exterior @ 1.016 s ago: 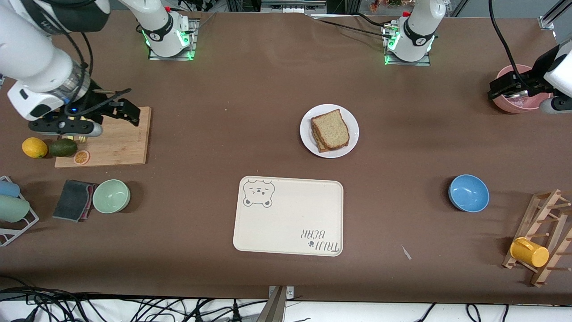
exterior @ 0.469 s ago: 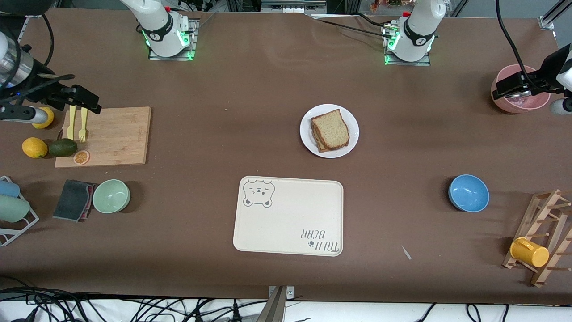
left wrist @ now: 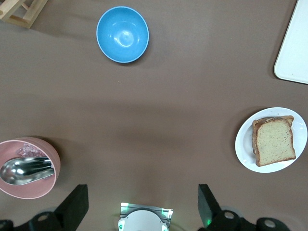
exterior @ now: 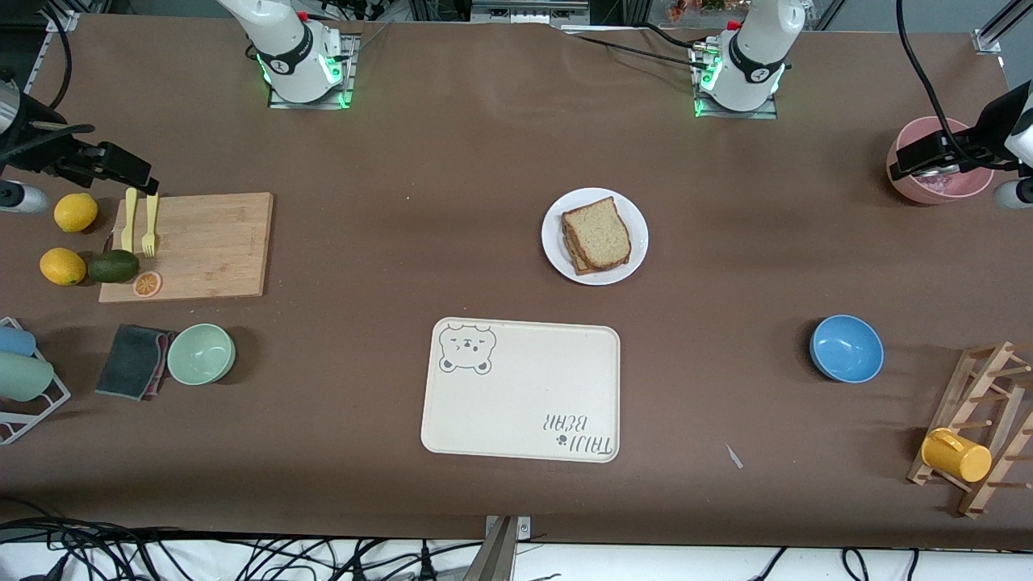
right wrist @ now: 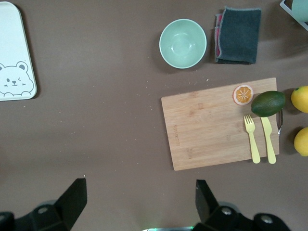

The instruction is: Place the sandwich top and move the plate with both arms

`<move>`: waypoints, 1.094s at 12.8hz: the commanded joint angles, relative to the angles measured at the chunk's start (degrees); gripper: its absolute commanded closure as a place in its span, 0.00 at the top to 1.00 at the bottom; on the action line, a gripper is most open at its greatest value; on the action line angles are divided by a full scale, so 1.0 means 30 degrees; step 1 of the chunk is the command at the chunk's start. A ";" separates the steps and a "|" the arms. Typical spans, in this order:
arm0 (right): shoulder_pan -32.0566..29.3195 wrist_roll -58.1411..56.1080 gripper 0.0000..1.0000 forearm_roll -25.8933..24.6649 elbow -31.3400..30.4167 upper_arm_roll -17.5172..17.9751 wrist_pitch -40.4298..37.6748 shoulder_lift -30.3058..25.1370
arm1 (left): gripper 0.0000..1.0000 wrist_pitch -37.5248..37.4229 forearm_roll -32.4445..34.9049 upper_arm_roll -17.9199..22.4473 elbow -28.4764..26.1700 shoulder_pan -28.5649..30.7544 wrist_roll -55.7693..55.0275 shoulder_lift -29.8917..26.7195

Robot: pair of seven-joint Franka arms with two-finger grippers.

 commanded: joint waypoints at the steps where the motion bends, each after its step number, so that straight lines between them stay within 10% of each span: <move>1: -0.0199 -0.0296 1.00 0.0313 0.0269 0.0075 -0.0331 -0.0031 | 1.00 -0.0232 -0.0440 -0.0085 0.0043 0.0208 0.0084 -0.0104; 14: 0.0299 -0.0121 1.00 -0.1564 0.1910 -0.0365 -0.0916 0.0671 | 1.00 -0.0232 -0.0469 -0.0057 0.0043 0.0209 0.0084 -0.0104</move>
